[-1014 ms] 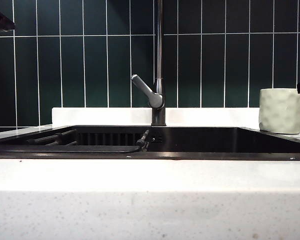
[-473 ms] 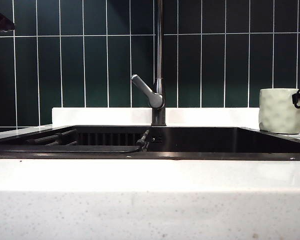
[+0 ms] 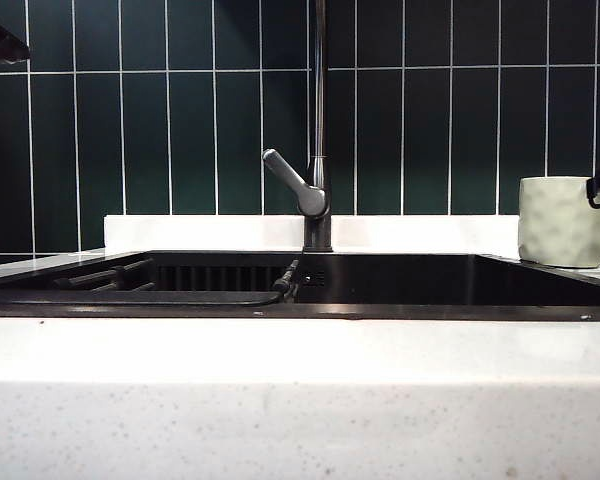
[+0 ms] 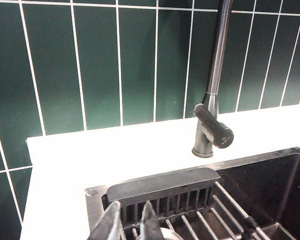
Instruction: Pick up the mug next to the sink, go to the faucet to get some water, pour the water into the sink, and finally put the mug back to its place.
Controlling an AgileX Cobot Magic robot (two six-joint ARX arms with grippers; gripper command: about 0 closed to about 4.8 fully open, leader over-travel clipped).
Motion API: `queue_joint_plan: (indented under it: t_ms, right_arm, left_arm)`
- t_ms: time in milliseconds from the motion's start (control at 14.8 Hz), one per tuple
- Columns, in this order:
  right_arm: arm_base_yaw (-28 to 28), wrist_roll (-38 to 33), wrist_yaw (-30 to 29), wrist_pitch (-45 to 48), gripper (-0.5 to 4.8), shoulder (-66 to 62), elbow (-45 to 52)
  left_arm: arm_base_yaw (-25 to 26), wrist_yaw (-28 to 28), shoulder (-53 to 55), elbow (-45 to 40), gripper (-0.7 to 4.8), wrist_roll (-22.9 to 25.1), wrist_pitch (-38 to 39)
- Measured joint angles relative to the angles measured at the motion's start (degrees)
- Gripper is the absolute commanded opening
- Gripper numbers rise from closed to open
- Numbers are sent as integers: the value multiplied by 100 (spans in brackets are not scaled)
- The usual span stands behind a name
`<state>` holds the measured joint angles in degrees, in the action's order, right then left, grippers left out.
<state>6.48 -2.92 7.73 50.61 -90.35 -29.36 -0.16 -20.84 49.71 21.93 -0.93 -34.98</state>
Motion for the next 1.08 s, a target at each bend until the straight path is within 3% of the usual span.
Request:
queue_joint_plan:
  t_ms: [946,1081]
  right_arm:
    - [245,-2,-149,627,175,-717,-286]
    - [247,-2,-146,695,116,-717,-286]
  left_arm:
    - [0,-96,2,0,57,-13,136]
    - [0,-109,2,0,57,-13,138]
